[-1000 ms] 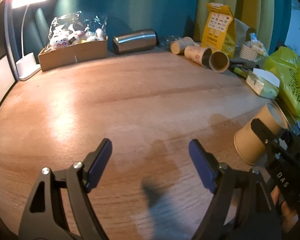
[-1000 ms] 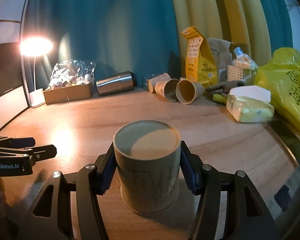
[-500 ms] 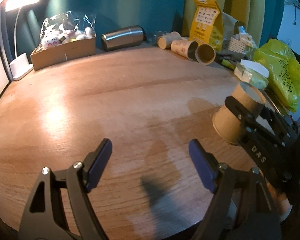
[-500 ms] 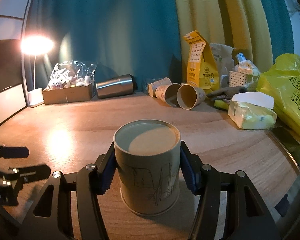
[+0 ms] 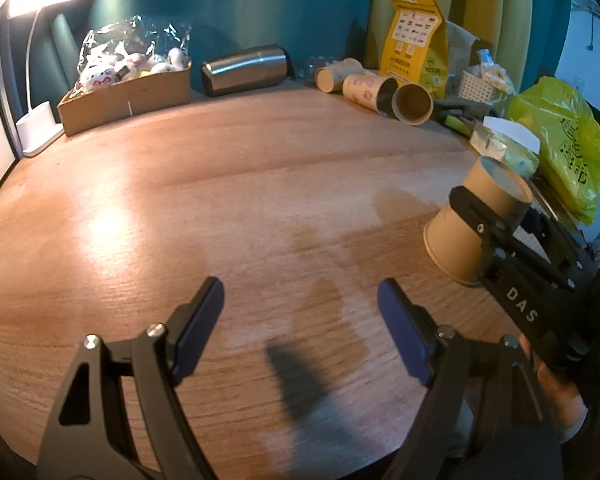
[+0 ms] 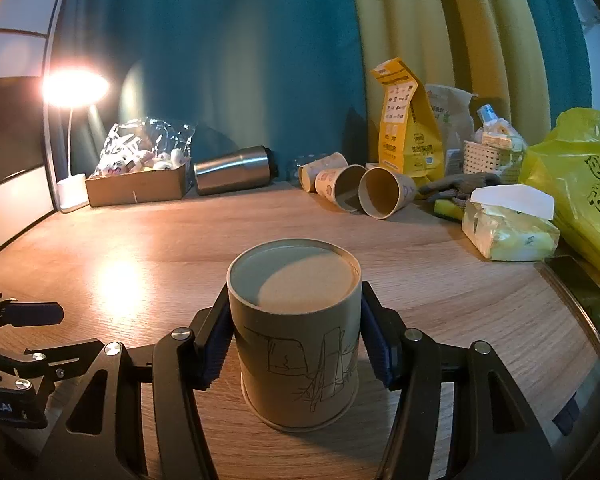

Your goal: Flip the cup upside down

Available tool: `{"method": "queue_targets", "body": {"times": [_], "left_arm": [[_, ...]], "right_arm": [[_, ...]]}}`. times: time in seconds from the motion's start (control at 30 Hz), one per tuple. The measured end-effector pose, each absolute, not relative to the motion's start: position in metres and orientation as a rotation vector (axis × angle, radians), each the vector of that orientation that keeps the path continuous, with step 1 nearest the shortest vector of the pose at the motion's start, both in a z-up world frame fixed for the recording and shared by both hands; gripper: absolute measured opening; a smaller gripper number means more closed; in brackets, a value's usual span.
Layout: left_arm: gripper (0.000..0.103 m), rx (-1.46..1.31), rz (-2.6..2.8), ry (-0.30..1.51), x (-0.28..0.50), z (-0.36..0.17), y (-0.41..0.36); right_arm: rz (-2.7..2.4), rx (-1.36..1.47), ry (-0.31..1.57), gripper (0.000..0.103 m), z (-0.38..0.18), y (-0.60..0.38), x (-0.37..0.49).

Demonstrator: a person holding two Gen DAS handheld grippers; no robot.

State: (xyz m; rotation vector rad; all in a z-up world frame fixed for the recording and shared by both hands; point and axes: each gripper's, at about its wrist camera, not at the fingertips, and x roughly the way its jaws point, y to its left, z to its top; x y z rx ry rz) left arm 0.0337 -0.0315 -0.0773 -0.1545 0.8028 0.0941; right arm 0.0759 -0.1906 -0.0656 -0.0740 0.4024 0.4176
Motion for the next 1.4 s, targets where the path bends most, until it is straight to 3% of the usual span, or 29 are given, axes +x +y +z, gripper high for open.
{"method": "queue_targets", "body": {"times": [0.13,0.23,0.8,1.4], "left_arm": [[0.081,-0.149,0.095,0.799,0.034,-0.075,-0.032],[0.081,-0.145,0.1,0.787,0.032,-0.069,-0.033],[0.081,-0.142,0.088,0.697,-0.015,-0.021,-0.044],[0.081,-0.095,0.065,0.654,-0.051,0.007,-0.068]], "right_arm": [[0.441,-0.05,0.439,0.064,-0.065,-0.192,0.08],[0.448,-0.04,0.445,0.078,-0.059,-0.195,0.076],[0.428,-0.052,0.472,0.079,0.013,-0.218,0.014],[0.412,-0.044,0.543,0.08,0.033,-0.238,-0.02]]}}
